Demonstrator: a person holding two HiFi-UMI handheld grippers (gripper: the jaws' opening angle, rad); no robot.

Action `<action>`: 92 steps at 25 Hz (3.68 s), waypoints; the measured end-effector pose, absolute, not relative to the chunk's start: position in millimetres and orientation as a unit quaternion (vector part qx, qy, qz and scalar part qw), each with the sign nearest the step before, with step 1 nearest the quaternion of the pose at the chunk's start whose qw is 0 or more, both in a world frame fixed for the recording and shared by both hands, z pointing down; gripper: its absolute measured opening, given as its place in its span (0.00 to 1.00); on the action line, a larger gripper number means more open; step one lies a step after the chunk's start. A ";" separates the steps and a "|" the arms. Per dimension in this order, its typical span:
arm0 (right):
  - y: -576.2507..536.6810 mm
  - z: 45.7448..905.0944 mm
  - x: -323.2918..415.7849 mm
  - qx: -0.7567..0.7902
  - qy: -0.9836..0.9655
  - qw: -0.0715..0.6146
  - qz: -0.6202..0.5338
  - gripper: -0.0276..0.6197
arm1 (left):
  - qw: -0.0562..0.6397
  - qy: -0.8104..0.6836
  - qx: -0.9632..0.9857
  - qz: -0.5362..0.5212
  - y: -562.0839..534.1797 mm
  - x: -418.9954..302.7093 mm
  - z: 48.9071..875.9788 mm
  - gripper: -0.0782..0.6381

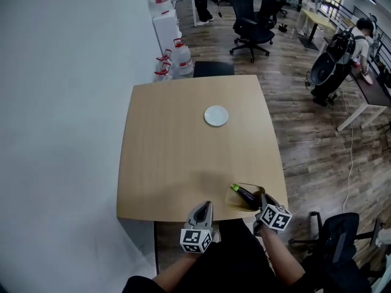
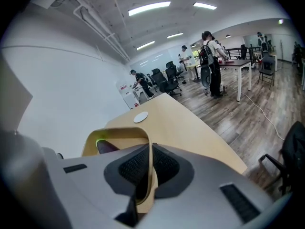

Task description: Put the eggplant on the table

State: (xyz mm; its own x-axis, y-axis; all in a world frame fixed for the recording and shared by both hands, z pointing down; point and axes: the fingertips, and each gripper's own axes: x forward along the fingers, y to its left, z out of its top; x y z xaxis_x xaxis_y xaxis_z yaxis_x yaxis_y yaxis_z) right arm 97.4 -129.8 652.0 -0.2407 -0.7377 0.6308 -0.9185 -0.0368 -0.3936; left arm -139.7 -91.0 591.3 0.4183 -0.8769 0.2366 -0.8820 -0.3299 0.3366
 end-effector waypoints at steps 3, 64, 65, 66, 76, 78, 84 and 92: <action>-161.6 651.6 104.3 0.607 -0.684 0.123 0.385 0.16 | 0.211 -0.548 0.809 0.015 -121.3 -147.0 593.1 0.13; -443.8 690.1 172.0 0.617 -0.697 0.125 0.341 0.26 | 0.248 -0.562 0.789 0.020 -252.6 -104.7 604.3 0.13; -434.3 680.4 167.7 0.615 -0.703 0.124 0.334 0.26 | 0.246 -0.561 0.790 0.019 -245.0 -107.4 600.4 0.13; -424.9 670.7 163.7 0.613 -0.708 0.123 0.327 0.26 | 0.243 -0.560 0.792 0.016 -237.9 -110.1 595.8 0.13; -293.4 594.0 110.4 0.582 -0.760 0.132 0.257 0.26 | 0.248 -0.562 0.788 -0.027 -154.6 -145.3 569.8 0.13; -263.9 582.0 100.4 0.570 -0.773 0.135 0.243 0.26 | 0.246 -0.559 0.791 -0.037 -141.0 -150.2 561.6 0.13; -178.7 540.0 79.2 0.554 -0.789 0.116 0.238 0.26 | 0.233 -0.536 0.809 -0.059 -107.1 -149.0 538.5 0.13; -105.7 499.7 35.5 0.543 -0.816 0.107 0.170 0.15 | 0.221 -0.510 0.828 -0.066 -97.4 -135.2 524.7 0.13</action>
State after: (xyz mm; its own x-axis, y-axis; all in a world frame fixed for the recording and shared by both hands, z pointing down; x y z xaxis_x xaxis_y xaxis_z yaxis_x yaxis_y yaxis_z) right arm 35.5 -105.7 499.7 -0.3877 -0.8491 0.3587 -0.9217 0.3531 -0.1604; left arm -135.2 -97.4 524.7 0.4701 -0.8750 0.1153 -0.8164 -0.3815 0.4336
